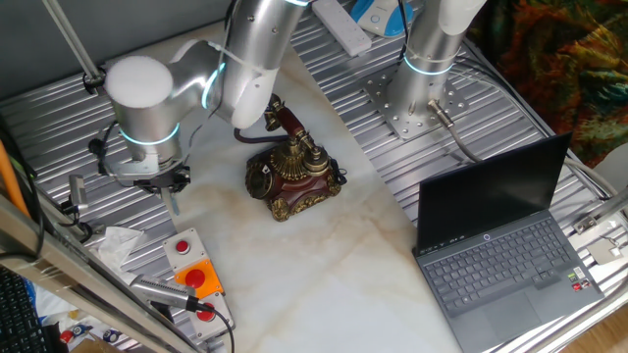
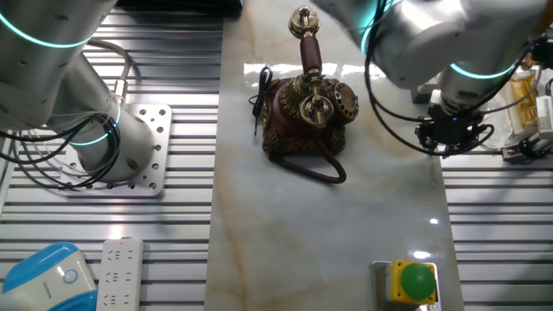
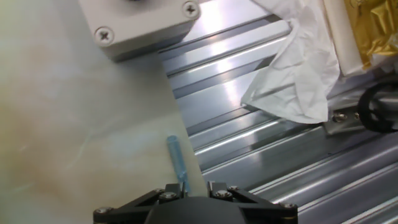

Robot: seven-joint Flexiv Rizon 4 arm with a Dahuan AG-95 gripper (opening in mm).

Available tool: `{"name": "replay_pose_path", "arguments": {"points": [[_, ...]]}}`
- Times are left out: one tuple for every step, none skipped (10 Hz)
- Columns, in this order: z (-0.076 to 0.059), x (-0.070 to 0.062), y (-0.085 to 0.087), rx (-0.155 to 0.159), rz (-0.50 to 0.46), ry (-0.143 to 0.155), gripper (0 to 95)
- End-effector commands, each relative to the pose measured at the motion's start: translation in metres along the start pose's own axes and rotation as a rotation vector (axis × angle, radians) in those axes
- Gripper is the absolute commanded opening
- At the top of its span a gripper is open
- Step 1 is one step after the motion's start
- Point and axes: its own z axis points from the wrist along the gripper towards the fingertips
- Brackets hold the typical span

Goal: Dial a number on an old rotary phone

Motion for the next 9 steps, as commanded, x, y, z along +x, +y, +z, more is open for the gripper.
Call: {"name": "replay_pose_path", "arguments": {"points": [[0.0002,-0.0018,0.0003,-0.018,-0.005,-0.035,19.0],[0.0003,-0.0023,0.0007,-0.024,-0.005,-0.048,19.0],[0.0005,-0.0027,0.0011,-0.024,-0.009,-0.05,19.0],[0.001,-0.0039,0.0019,-0.028,-0.013,-0.061,19.0],[0.0018,-0.0051,0.0029,-0.032,-0.018,-0.074,19.0],[0.0022,-0.0059,0.0036,-0.031,-0.023,-0.077,19.0],[0.0023,-0.0063,0.0038,-0.033,-0.029,-0.081,19.0],[0.0025,-0.0063,0.004,-0.033,-0.036,-0.083,19.0],[0.0025,-0.0063,0.004,-0.034,-0.038,-0.083,19.0]]}}
